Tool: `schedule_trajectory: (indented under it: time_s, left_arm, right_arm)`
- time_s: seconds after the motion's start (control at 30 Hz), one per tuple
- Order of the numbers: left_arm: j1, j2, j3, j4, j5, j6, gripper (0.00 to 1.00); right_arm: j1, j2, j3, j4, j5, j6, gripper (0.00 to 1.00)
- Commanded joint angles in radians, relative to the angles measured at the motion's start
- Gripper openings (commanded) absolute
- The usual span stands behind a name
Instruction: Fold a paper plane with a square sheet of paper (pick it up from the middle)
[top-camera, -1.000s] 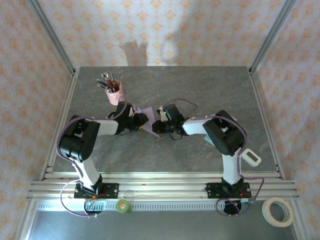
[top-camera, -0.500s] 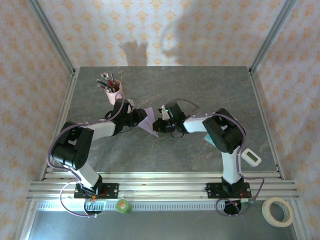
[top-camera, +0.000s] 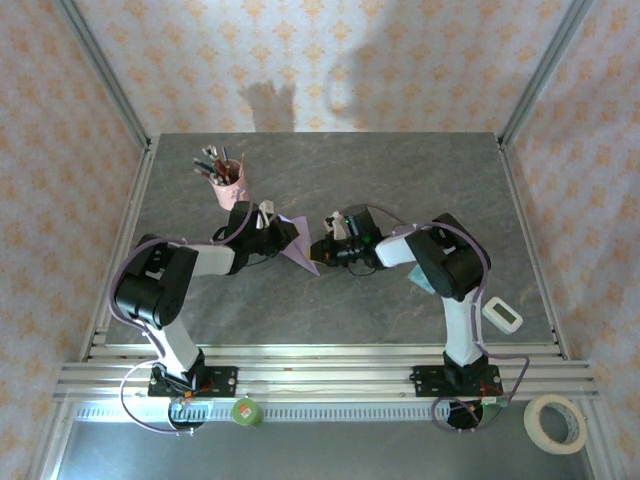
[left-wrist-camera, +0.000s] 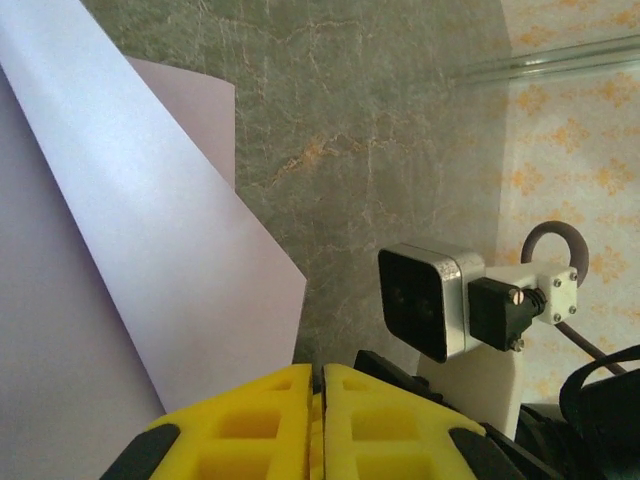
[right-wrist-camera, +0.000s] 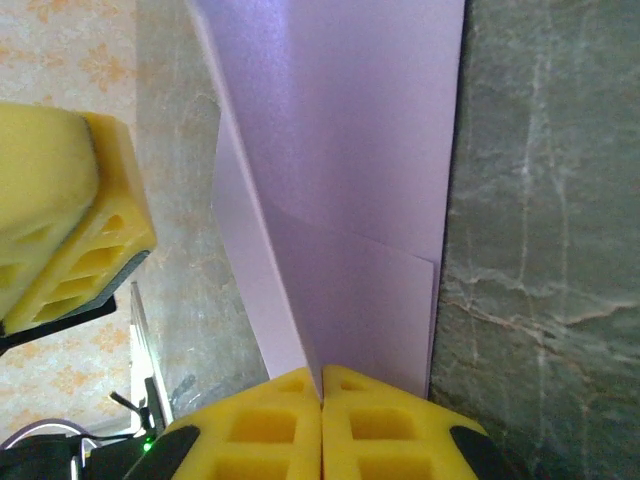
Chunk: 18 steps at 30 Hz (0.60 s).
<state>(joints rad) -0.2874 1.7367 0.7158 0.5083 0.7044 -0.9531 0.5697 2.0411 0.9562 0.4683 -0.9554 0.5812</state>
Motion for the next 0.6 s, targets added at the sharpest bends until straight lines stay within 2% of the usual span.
schedule_trajectory:
  time_s: [0.0, 0.57]
  left_arm:
    - [0.001, 0.032, 0.005, 0.062, 0.044, -0.014, 0.12]
    - [-0.015, 0.11, 0.061, 0.058, 0.093, -0.006, 0.12]
  right_arm:
    - [-0.013, 0.017, -0.025, 0.047, -0.042, 0.023, 0.07]
    - [-0.028, 0.036, -0.033, 0.041, -0.058, 0.027, 0.09]
